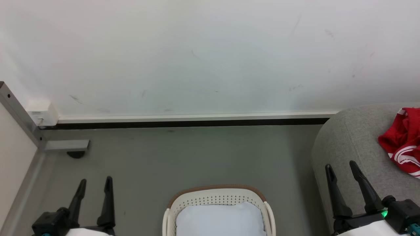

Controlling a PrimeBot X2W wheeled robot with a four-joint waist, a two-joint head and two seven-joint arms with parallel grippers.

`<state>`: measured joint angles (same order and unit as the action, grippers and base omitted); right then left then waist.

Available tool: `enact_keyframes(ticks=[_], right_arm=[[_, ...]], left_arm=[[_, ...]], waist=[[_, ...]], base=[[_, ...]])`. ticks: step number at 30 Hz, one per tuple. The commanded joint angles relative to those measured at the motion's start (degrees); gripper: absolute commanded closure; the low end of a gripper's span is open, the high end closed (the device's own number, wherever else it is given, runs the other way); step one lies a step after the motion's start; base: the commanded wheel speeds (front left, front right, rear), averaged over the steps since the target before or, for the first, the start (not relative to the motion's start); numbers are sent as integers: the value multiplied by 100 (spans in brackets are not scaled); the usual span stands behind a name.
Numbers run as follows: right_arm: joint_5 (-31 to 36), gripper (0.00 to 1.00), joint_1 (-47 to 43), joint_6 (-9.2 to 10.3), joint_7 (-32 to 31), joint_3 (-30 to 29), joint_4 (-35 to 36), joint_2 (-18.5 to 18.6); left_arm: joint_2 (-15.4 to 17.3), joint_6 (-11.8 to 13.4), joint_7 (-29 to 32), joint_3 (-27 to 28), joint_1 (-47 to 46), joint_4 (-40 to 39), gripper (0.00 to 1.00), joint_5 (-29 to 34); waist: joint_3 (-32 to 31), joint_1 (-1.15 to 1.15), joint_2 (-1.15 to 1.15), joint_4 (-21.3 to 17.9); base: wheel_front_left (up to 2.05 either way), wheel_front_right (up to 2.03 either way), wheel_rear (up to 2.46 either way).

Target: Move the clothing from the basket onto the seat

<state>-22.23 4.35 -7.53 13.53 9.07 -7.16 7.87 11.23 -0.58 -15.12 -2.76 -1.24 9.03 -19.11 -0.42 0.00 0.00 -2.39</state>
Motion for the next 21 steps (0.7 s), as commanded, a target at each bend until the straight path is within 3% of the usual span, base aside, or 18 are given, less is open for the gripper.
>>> enact_keyframes(ticks=[1,17,18,21], right_arm=[[34,0,47,9,32,14,-29,29],[-74,0,96,9,-6,61,-135,34],[-26,100,18,0,-9,66,-137,-3],[-49,100,-110,-1,-16,83,-278,-55]], left_arm=[[-27,-37,-3,35,-40,35,0,61],[-198,-287,-3,194,-74,154,0,92],[-211,-275,3,183,-22,164,100,98],[-290,-278,20,159,69,318,100,75]], waist=[[-4,0,0,-4],[-23,0,0,-27],[-23,0,0,-27],[-23,0,0,-28]], base=[[0,0,0],[0,0,0],[0,0,0],[0,0,0]])
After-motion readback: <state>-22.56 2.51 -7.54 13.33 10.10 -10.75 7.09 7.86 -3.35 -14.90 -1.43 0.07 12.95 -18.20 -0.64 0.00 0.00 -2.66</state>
